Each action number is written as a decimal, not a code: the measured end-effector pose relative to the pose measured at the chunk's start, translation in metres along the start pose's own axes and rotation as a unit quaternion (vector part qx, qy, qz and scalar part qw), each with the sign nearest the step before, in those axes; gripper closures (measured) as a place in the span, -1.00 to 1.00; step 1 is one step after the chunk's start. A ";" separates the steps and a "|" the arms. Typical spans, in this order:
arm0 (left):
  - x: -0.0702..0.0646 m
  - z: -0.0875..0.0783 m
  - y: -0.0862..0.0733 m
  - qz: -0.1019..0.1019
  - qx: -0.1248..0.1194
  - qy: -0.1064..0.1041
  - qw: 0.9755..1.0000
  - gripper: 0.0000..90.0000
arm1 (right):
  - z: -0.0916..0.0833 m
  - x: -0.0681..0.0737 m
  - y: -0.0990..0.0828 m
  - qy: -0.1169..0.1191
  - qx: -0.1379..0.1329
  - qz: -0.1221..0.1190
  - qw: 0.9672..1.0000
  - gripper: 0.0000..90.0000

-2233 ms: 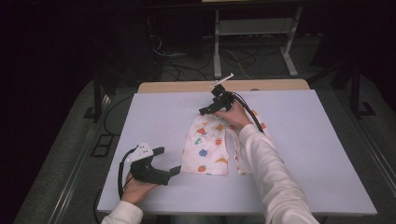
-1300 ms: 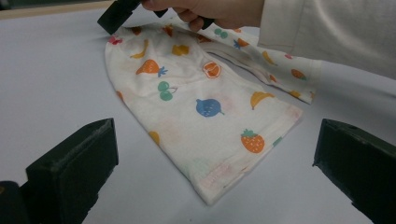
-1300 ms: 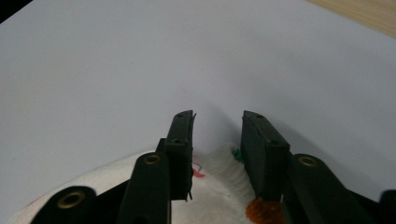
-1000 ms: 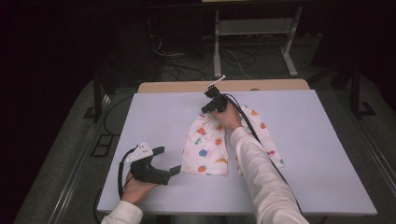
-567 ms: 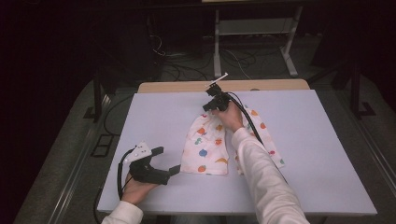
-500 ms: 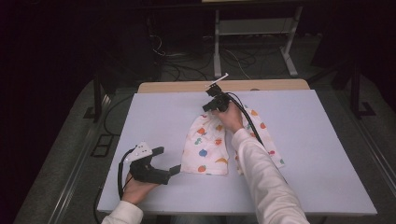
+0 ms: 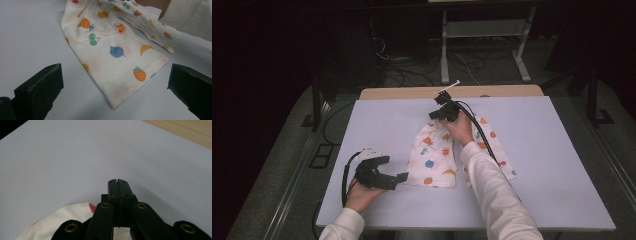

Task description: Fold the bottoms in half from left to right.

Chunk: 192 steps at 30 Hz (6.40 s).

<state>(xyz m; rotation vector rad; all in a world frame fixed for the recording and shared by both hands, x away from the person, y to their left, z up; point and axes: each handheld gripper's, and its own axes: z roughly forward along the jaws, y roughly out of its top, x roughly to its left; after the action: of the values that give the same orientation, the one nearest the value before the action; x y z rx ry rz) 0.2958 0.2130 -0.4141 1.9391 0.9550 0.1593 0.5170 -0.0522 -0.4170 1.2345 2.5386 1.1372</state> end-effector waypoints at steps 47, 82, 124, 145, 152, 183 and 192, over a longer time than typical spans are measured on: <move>0.022 0.031 -0.010 -0.129 0.127 -0.063 0.981 0.28 | -0.012 0.005 -0.003 0.000 -0.023 -0.013 1.000 0.99; 0.022 0.037 -0.004 -0.123 0.137 -0.071 0.980 0.98 | -0.019 0.003 -0.003 0.004 -0.042 -0.007 0.999 0.99; -0.041 0.044 0.043 -0.041 0.092 -0.160 0.982 0.98 | -0.060 -0.019 -0.005 0.001 -0.074 0.008 0.997 0.99; -0.073 0.074 0.066 -0.015 0.102 -0.199 0.975 0.98 | -0.079 -0.047 -0.013 -0.004 -0.070 0.022 0.997 0.99; -0.082 0.087 0.073 -0.010 0.105 -0.208 0.972 0.98 | -0.081 -0.058 -0.017 0.004 -0.065 0.027 0.998 0.99; -0.129 0.160 0.093 -0.012 0.119 -0.230 0.966 0.98 | -0.091 -0.113 -0.033 0.032 -0.070 0.039 0.996 0.99; -0.136 0.181 0.093 -0.017 0.121 -0.227 0.966 0.98 | -0.087 -0.126 -0.038 0.035 -0.065 0.038 0.997 0.99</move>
<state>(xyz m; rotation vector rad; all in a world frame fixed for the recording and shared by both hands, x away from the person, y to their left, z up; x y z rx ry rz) 0.3386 -0.0275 -0.4055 2.0531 0.7215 -0.4256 0.5432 -0.2074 -0.4079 1.2920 2.4390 1.3614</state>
